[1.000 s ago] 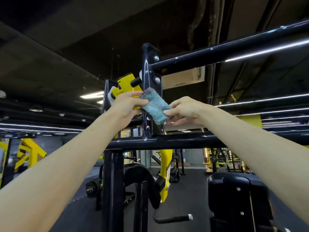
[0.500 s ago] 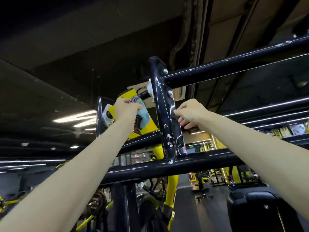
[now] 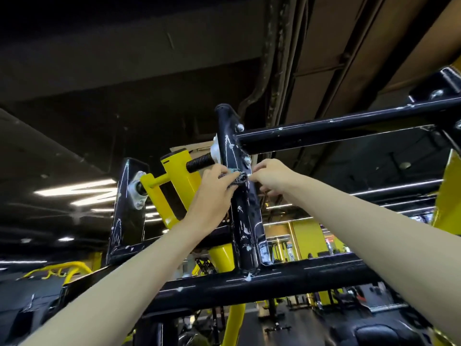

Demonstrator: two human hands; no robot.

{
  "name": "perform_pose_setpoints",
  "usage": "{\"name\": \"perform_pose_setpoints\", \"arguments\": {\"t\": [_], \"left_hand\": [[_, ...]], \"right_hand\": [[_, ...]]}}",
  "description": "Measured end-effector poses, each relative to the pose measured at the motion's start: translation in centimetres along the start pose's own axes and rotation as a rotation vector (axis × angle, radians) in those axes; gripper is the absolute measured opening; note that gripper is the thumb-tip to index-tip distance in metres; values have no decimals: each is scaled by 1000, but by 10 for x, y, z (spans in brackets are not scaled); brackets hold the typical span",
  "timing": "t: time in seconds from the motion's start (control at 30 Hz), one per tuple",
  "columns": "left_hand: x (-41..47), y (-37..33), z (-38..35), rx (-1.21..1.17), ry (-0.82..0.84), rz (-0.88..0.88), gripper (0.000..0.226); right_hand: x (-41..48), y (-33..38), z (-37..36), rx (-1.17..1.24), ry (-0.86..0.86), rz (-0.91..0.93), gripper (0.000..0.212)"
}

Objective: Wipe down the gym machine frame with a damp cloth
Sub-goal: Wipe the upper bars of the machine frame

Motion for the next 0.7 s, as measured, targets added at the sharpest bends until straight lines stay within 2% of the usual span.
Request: {"name": "perform_pose_setpoints", "arguments": {"t": [0.07,0.13,0.23,0.3,0.43,0.57,0.63,0.7], "left_hand": [[26,2,-4,26,-67,11,28],[61,4,-6,5,-110,101,27],[90,9,-2,-80,-139,205,26],[83,13,2,-93,-122,176,26],[67,22,0,-53,-129,83,27],[135,23,-7,44,-205,160,21],[156,29,-4,-23,-221,268,25],[154,33,0,-14,-226,258,28]], "right_hand": [[4,1,-2,53,38,-10,30],[10,-1,-2,126,55,-6,36],[22,1,0,175,34,-16,70],[33,4,1,200,8,-23,86],[43,3,-3,179,68,-13,85],[54,-4,-8,191,61,-18,92],[59,-6,-15,219,70,-30,96],[62,-10,-20,260,70,-36,94]]}}
Point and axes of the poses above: each hand's wrist, its own x-axis towards the middle knuckle, its own z-axis out of the back of the hand, y = z × x, the point moved 1 cm from there along x, towards the middle knuckle, and after that the axes turned 9 degrees about z, right-handed, at the moved point
